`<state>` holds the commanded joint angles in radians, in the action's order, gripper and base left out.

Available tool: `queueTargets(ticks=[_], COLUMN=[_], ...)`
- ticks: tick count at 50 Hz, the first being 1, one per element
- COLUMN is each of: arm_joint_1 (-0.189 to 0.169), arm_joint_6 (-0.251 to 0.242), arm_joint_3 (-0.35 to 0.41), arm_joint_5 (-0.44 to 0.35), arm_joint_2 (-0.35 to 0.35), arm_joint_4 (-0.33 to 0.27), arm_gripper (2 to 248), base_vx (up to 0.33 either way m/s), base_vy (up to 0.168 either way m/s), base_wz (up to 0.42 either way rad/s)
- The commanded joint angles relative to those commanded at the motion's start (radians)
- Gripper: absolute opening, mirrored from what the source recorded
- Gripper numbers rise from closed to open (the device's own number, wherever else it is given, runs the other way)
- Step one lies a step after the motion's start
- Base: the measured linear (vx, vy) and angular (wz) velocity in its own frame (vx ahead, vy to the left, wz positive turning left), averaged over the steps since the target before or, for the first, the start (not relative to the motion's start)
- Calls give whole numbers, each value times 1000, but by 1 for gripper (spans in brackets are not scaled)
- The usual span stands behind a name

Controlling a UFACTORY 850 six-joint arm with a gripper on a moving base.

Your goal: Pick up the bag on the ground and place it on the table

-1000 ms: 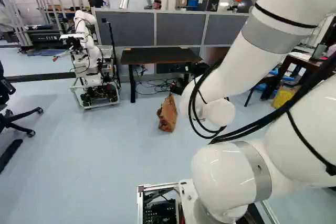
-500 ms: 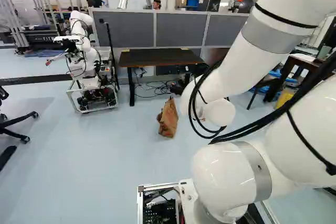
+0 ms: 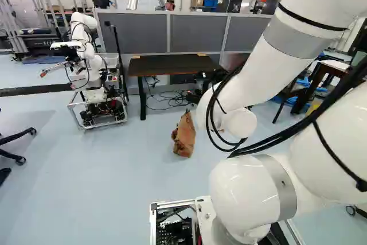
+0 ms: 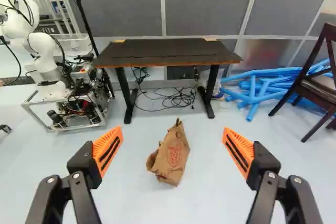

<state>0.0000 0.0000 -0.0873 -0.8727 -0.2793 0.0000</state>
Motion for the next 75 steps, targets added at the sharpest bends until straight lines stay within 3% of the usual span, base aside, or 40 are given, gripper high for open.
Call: queueTargets(ticks=[75], arm_joint_1=[0], arm_joint_6=[0], arm_joint_3=[0], arm_joint_5=[0], arm_joint_2=[0], arm_joint_4=[0], arm_gripper=[247], base_vx=[138], base_vy=[20], base_wz=[73])
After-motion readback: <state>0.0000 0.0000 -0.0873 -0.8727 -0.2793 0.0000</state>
